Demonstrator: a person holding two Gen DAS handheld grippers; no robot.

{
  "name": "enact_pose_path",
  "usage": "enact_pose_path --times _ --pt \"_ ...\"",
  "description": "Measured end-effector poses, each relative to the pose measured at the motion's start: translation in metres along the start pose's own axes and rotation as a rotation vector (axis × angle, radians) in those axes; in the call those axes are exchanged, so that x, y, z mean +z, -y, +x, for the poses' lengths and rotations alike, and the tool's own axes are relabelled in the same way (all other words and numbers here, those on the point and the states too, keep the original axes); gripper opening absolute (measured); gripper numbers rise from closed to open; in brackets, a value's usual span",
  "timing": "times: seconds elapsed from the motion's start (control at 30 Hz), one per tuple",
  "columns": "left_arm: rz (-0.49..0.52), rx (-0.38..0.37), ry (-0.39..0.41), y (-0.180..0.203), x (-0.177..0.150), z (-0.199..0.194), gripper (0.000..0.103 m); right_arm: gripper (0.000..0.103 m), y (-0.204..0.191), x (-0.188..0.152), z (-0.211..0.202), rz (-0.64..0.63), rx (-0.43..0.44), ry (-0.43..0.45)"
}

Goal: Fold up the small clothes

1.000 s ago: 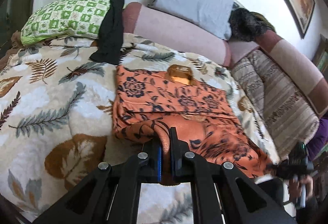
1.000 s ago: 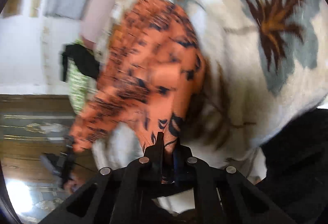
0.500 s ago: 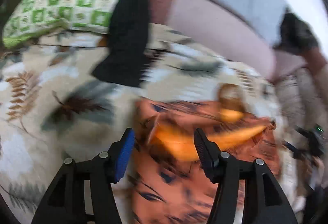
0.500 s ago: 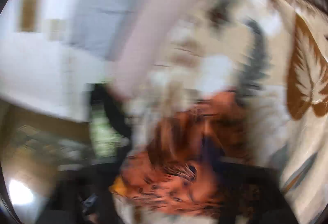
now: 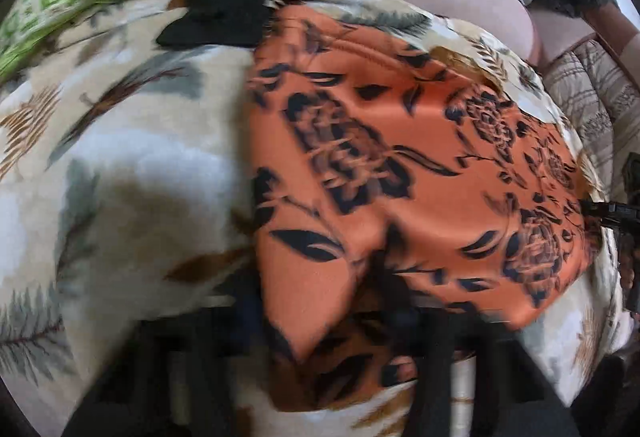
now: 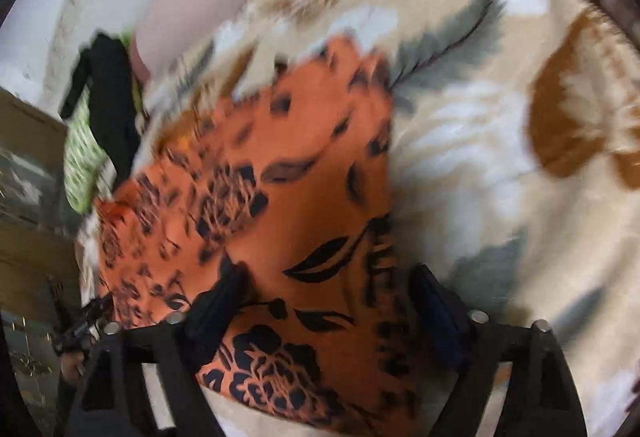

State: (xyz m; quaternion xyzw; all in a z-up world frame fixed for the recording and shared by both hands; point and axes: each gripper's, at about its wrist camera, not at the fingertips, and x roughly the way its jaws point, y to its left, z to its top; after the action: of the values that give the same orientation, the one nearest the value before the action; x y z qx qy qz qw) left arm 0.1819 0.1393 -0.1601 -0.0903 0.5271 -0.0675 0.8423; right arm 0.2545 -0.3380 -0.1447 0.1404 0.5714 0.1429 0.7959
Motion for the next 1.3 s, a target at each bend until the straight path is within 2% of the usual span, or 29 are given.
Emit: enact_pose_path --times 0.03,0.07,0.13,0.23,0.3,0.37,0.4,0.47,0.5,0.53,0.57,0.6,0.7,0.73,0.8,0.87,0.93,1.0,1.07,1.1,1.13,1.17,1.23,1.3 --pt "-0.005 0.010 0.001 0.003 0.005 -0.004 0.020 0.032 -0.005 0.001 0.000 -0.002 0.004 -0.011" --pt "-0.003 0.024 0.012 0.006 0.008 -0.009 0.018 0.027 -0.008 0.002 -0.002 0.005 0.022 -0.018" --pt "0.007 0.035 0.047 0.013 0.012 -0.027 0.017 0.025 -0.016 0.003 -0.017 0.013 0.029 0.007" --pt "0.001 -0.024 0.125 0.024 0.003 -0.079 0.017 0.024 -0.024 -0.002 -0.057 0.046 0.102 0.071" --pt "0.010 -0.031 0.155 0.030 -0.014 -0.104 0.018 0.024 -0.032 -0.018 -0.083 0.024 0.116 0.093" --pt "-0.008 -0.041 0.131 0.029 -0.044 -0.114 0.023 0.024 -0.030 -0.044 -0.104 0.026 0.137 0.099" --pt "-0.019 -0.054 0.105 0.025 -0.059 -0.110 0.025 0.026 -0.022 -0.066 -0.110 0.050 0.147 0.086" --pt "-0.045 -0.067 0.043 0.012 -0.093 -0.083 0.047 0.037 -0.005 -0.102 -0.100 0.070 0.127 0.066" --pt "-0.045 -0.024 -0.026 0.005 -0.106 -0.063 0.047 0.069 0.004 -0.114 -0.088 0.077 0.137 0.034" --pt "-0.022 -0.009 -0.032 0.003 -0.111 -0.056 0.047 0.090 0.017 -0.128 -0.072 0.102 0.117 -0.020" --pt "-0.005 -0.015 0.007 0.004 -0.112 -0.061 0.048 0.090 0.026 -0.136 -0.064 0.129 0.071 -0.049" --pt "0.001 0.003 0.035 0.006 -0.108 -0.071 0.048 0.088 0.033 -0.143 -0.063 0.133 0.061 -0.036" --pt "0.057 -0.004 0.141 0.013 -0.085 -0.097 0.049 0.088 0.031 -0.137 -0.102 0.097 0.076 0.132" --pt "0.079 0.020 0.169 0.015 -0.071 -0.101 0.051 0.088 0.028 -0.130 -0.110 0.076 0.073 0.171" --pt "0.107 0.040 0.168 0.014 -0.048 -0.090 0.052 0.088 0.021 -0.105 -0.114 0.036 0.026 0.202" --pt "0.136 0.083 0.142 0.013 -0.031 -0.071 0.051 0.088 0.014 -0.083 -0.101 -0.016 -0.009 0.191" --pt "0.151 0.087 0.104 0.012 -0.019 -0.052 0.051 0.088 0.010 -0.063 -0.080 -0.043 -0.068 0.169" --pt "0.160 0.095 0.091 0.011 -0.011 -0.040 0.046 0.087 0.013 -0.053 -0.066 -0.049 -0.085 0.148" --pt "0.165 0.123 0.095 0.006 -0.005 -0.036 0.017 0.081 0.013 -0.044 -0.058 -0.057 -0.093 0.157" --pt "0.154 0.139 0.089 0.003 -0.002 -0.033 0.011 0.067 0.011 -0.040 -0.052 -0.061 -0.094 0.145" --pt "0.147 0.139 0.085 0.001 0.001 -0.030 0.009 0.044 0.011 -0.035 -0.042 -0.068 -0.117 0.118" --pt "0.138 0.143 0.086 -0.002 0.004 -0.028 0.007 0.032 0.005 -0.030 -0.032 -0.083 -0.153 0.088" --pt "0.142 0.155 0.107 -0.001 0.007 -0.026 0.006 0.023 -0.005 -0.025 -0.025 -0.128 -0.198 0.067" --pt "0.133 0.170 0.117 -0.002 0.008 -0.023 0.006 0.017 -0.011 -0.025 -0.036 -0.141 -0.222 0.112"
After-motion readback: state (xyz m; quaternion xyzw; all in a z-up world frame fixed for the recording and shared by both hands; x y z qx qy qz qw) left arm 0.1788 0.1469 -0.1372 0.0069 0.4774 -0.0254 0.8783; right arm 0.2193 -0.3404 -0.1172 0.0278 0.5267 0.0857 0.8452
